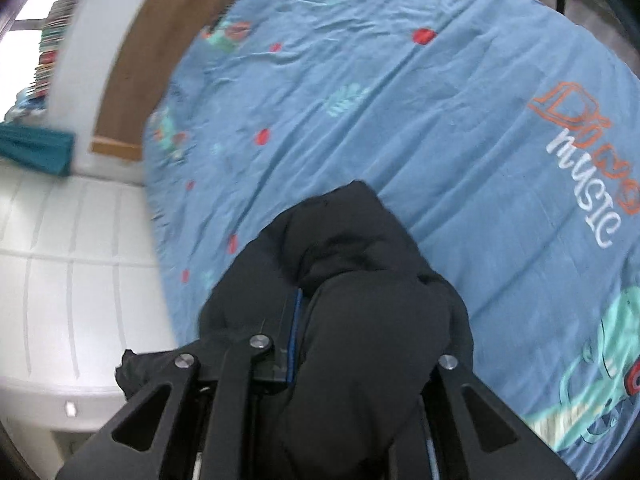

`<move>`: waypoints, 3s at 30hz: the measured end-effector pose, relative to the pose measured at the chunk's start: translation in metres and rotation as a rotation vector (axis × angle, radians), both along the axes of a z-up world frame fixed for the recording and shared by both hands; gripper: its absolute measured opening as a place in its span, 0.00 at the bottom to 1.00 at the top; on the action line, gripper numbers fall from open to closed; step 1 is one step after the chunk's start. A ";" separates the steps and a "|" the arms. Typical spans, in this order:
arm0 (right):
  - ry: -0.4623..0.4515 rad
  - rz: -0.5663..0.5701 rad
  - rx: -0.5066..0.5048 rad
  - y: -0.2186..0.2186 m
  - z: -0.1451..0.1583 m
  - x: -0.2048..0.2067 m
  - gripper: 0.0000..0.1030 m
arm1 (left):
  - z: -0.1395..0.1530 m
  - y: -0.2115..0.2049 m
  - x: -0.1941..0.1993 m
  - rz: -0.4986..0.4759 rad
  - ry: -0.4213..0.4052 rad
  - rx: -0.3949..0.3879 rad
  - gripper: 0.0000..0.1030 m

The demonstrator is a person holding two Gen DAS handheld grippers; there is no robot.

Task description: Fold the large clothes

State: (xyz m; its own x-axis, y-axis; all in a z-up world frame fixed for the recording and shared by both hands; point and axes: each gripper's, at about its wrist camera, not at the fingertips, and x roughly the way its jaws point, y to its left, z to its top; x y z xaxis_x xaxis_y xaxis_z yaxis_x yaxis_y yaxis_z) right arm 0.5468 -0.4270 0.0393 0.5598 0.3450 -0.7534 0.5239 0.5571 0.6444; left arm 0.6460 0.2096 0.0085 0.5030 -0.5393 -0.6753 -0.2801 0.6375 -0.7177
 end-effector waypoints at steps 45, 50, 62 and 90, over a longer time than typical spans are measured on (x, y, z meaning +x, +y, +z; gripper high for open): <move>-0.104 -0.093 -0.118 0.006 0.045 0.026 0.92 | 0.062 0.009 -0.007 0.000 -0.072 0.219 0.80; -0.107 0.040 -0.222 0.048 0.049 0.002 0.92 | 0.056 -0.018 -0.041 -0.068 -0.075 0.323 0.80; -0.154 0.315 -0.532 0.173 0.033 -0.049 0.92 | 0.029 -0.114 -0.094 -0.221 -0.142 0.513 0.80; -0.146 0.404 -0.604 0.207 -0.048 0.108 0.93 | -0.028 -0.203 0.082 -0.383 -0.158 0.740 0.87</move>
